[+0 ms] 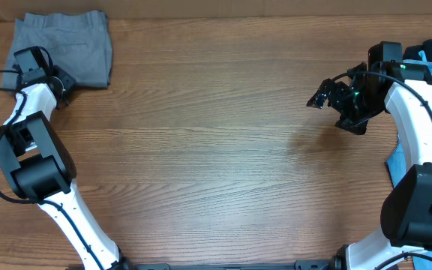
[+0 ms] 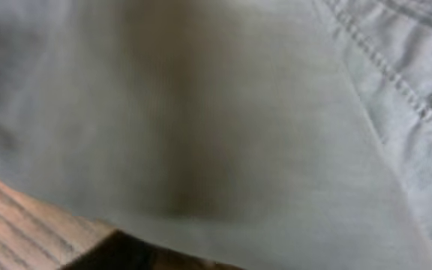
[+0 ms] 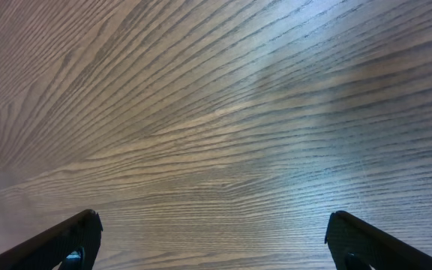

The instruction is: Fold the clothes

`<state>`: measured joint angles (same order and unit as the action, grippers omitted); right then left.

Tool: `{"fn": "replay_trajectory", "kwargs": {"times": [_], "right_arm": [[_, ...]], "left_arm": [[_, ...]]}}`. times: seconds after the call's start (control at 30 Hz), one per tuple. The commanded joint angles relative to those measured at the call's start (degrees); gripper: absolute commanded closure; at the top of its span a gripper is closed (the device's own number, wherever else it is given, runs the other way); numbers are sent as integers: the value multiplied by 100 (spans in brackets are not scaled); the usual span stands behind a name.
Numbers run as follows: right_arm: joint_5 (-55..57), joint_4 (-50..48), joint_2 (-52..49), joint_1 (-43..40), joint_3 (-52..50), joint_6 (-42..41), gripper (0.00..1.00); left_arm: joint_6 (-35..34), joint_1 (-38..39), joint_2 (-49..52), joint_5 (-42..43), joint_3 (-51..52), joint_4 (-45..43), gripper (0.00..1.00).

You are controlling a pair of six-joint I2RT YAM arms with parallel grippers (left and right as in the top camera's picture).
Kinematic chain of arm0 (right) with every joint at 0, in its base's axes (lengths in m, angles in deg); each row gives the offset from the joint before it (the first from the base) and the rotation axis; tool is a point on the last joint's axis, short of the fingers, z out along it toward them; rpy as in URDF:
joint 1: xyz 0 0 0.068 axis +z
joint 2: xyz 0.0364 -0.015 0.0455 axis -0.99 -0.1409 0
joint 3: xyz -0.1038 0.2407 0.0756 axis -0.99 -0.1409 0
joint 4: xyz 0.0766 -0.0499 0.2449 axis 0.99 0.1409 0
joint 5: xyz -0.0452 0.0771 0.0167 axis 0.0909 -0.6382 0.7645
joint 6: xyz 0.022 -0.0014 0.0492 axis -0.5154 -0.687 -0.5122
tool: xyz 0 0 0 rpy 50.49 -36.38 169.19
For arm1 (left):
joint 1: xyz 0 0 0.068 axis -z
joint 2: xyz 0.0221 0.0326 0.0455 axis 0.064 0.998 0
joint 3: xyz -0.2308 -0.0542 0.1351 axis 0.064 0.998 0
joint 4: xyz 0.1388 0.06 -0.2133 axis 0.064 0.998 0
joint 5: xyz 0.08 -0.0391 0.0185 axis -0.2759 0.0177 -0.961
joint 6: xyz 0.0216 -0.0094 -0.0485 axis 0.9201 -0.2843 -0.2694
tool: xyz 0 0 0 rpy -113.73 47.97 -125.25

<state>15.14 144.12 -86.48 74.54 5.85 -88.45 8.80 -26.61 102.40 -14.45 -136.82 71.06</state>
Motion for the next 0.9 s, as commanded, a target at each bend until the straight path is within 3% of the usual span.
{"fn": "replay_trajectory", "kwargs": {"times": [0.0, 0.03, 0.13, 0.17, 0.4, 0.63, 0.77, 0.87], "right_arm": [[-37, -11, 48, 28, 24, -11, 0], [-37, -13, 48, 28, 26, -11, 0], [-35, -15, 48, 28, 24, 9, 0], [-37, -17, 48, 28, 24, 9, 0], [-35, -24, 48, 28, 26, 11, 0], [-63, -343, 48, 28, 26, -195, 0], [-411, -476, 50, 26, 144, -210, 1], [-505, -249, 103, 9, 575, -181, 4]], "left_arm": [[245, -2, 149, -155, 68, 380, 30], [245, -2, 144, -275, 52, 492, 20], [269, -2, 127, -728, -11, 857, 9], [289, -2, 118, -892, -70, 1060, 0], [348, -2, 59, -1554, -592, 2175, 0], [330, 4, -249, -1488, -1412, 3510, 0], [343, 11, -680, -898, -1770, 4046, 0], [693, 11, -1309, 356, -1849, 4135, 0]]}}
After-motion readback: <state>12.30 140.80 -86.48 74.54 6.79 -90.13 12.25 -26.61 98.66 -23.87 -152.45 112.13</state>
